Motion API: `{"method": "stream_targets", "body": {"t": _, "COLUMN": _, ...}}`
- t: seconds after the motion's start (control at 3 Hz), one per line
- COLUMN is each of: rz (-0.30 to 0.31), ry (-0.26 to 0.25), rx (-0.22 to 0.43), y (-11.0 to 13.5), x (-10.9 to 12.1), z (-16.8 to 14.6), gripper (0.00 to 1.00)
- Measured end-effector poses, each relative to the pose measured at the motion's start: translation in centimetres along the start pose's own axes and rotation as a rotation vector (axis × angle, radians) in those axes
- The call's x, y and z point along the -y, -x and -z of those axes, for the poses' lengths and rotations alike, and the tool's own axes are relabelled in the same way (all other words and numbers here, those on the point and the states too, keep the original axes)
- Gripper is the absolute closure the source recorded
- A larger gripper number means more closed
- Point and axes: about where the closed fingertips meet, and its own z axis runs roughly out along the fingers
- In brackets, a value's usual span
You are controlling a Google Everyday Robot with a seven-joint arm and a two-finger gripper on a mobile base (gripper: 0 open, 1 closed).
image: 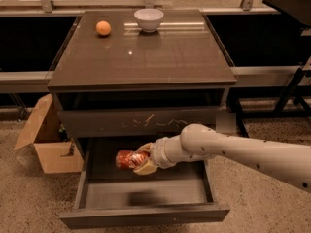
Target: Pick coke can from middle drawer and place on counter
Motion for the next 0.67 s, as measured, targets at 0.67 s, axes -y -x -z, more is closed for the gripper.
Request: {"method": "stream_targets", "body": {"t": 0.67, "rz": 0.061, "ry": -0.038, "rx": 0.011, "y": 2.6, "x": 0.1, "z": 2.6, "gripper": 1.00}}
